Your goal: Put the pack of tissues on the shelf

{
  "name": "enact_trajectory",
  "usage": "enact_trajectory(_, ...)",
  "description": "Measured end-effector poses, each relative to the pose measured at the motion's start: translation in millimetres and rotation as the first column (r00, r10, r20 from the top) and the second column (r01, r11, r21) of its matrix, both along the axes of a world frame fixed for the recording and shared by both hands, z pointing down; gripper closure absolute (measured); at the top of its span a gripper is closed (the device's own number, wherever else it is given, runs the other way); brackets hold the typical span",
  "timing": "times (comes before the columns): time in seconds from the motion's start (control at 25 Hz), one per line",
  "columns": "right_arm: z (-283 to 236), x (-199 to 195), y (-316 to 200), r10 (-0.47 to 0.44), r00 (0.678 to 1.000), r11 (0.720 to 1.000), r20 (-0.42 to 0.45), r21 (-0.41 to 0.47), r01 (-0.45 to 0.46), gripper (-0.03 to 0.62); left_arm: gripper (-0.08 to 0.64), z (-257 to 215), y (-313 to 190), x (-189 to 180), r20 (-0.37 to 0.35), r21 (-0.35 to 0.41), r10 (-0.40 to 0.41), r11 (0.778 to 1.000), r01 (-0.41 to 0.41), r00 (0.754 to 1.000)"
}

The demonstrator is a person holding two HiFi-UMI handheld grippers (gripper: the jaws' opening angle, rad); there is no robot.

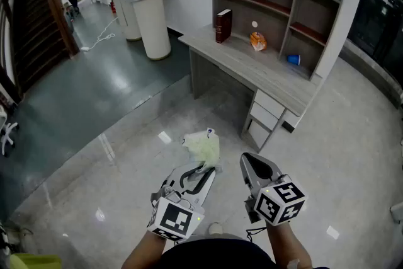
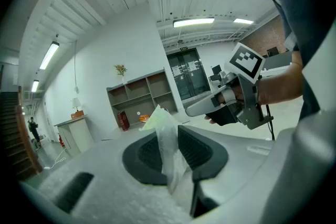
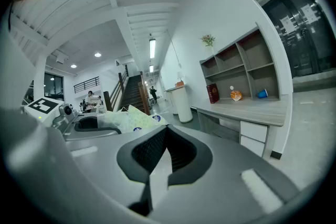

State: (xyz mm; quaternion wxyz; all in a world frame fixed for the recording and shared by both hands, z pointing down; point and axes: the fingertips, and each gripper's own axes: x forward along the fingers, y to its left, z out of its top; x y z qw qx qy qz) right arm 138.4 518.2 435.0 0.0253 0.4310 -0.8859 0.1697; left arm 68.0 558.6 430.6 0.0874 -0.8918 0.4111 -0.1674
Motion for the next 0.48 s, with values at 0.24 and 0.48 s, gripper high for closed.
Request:
enact_trajectory(0.24,5.0,14.6,-13.1,-0.006,1.000,1.000,-0.004,0.001,0.006,0.594,0.499,2.3,-19.5,14.3,-0.011,-0.012,-0.016,1.000,0.016,1.000)
enact_trajectory(0.48,3.7,20.6,-24.4,-0.009,1.000,1.000,0.021,-0.005,0.009,0.592,0.499,0.9,-31.7,20.0,-0.005,-0.023,-0.026,0.999,0.026,1.000)
